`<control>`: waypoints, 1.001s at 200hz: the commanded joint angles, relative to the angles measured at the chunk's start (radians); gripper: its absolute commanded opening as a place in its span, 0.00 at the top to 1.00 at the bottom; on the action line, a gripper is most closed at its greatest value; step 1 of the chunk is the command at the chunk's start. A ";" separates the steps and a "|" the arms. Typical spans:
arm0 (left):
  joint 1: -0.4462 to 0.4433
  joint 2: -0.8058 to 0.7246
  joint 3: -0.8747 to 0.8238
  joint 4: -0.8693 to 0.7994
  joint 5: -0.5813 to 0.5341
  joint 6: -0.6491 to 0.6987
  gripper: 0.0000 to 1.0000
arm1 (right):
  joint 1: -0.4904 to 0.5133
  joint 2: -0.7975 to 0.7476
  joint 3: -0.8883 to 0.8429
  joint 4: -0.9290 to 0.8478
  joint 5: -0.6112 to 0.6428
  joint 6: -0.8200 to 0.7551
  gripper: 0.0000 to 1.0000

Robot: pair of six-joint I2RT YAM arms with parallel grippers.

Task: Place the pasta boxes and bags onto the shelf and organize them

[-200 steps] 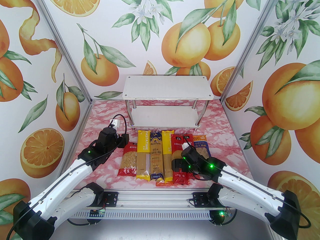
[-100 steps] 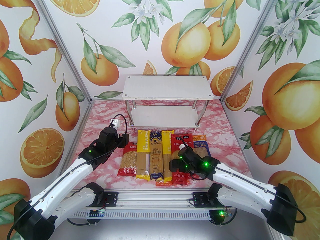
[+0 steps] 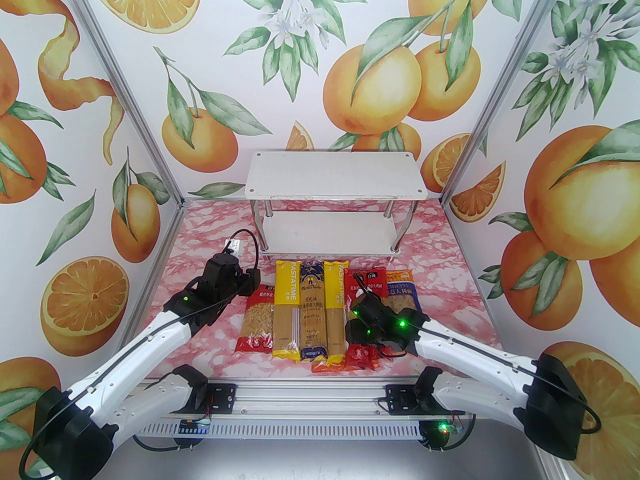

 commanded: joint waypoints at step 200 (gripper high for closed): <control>-0.005 0.035 0.029 0.067 0.024 0.011 0.43 | -0.213 0.217 0.542 -0.121 0.292 -0.382 1.00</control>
